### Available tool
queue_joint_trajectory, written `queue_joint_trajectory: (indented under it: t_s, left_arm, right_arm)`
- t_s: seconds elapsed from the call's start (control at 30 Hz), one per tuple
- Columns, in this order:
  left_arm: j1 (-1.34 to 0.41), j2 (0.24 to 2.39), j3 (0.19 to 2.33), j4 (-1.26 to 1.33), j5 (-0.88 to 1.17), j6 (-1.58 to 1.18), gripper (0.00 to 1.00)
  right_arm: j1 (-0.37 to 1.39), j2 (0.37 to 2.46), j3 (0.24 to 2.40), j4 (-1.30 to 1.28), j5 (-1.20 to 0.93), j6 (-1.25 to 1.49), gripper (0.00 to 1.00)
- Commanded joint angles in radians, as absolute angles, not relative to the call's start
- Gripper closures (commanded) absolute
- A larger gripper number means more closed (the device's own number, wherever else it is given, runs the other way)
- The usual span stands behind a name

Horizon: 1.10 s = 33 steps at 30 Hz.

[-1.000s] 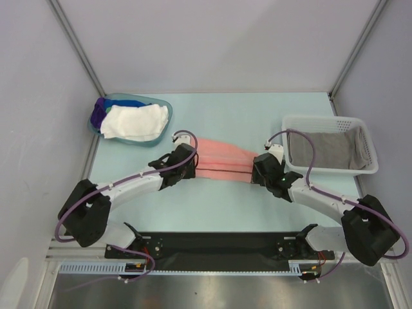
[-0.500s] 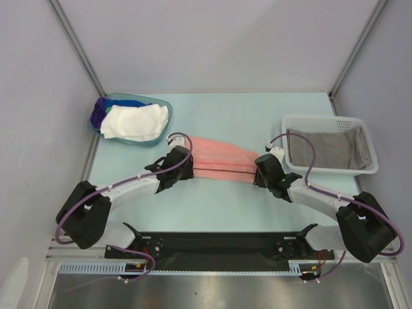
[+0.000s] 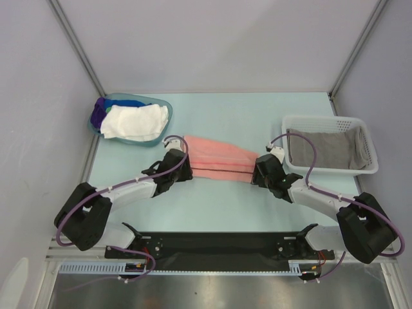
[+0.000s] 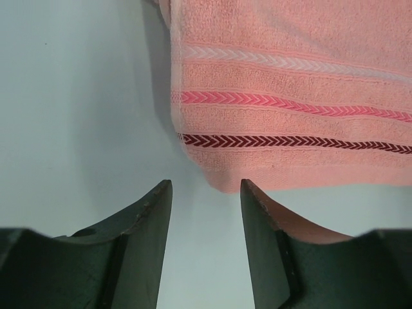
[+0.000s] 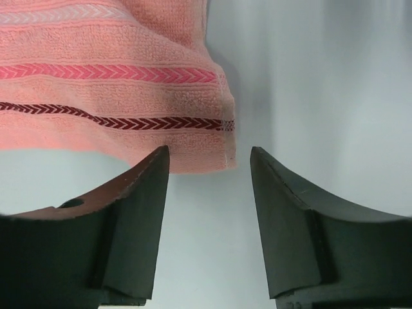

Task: Fold and stack the towels
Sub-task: Flatten out the crumpled towel

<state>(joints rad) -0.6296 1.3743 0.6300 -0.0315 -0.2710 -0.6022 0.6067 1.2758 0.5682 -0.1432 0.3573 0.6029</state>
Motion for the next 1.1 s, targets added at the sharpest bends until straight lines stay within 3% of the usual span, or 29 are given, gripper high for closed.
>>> queue_joint_trajectory:
  t_s: [0.0,0.4,0.6,0.7,0.8,1.07]
  left_arm:
    - [-0.601,1.384,0.611,0.084,-0.236,-0.607,0.48]
    - [-0.591,1.509,0.635,0.206,-0.164,-0.609,0.54]
    - [-0.589,1.49,0.635,0.152,-0.184,-0.612,0.49]
    - [-0.589,1.457,0.624,0.108,-0.208,-0.635,0.46]
    - [-0.589,1.427,0.611,0.083,-0.235,-0.652,0.45]
    - [-0.589,1.466,0.621,0.113,-0.226,-0.641,0.47]
  right_arm:
    - [0.6,1.252,0.551,-0.1,0.368,0.604,0.41]
    - [0.591,1.281,0.535,-0.031,0.353,0.603,0.44]
    - [0.588,1.282,0.535,-0.023,0.351,0.603,0.64]
    - [0.588,1.285,0.538,-0.02,0.345,0.603,0.8]
    - [0.583,1.285,0.548,-0.026,0.342,0.601,0.9]
    - [0.58,1.226,0.609,-0.124,0.357,0.581,0.97]
